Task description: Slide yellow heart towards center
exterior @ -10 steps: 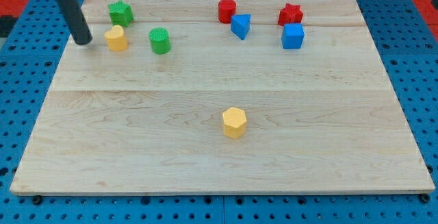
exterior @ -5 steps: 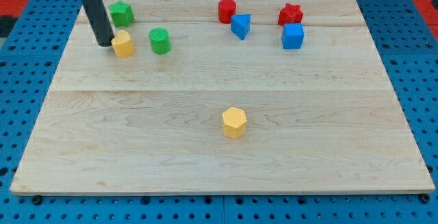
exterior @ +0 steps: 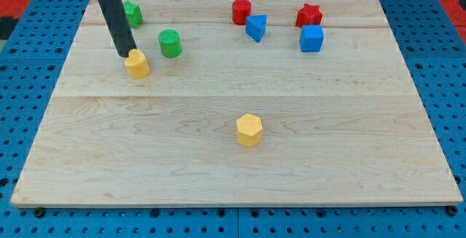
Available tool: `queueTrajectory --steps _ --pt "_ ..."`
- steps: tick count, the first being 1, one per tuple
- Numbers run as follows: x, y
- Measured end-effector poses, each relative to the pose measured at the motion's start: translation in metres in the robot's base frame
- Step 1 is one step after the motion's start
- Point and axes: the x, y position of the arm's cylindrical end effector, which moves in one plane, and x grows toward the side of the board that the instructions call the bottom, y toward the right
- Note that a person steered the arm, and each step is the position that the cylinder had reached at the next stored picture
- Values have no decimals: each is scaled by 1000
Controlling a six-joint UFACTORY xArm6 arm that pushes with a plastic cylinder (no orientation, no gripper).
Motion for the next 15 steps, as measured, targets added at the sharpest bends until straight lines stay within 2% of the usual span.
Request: queueTrajectory --steps 2,3,4,8,15 --pt "36 10" --pt "47 -12" --pt "63 4" --pt "66 77" --pt "79 112"
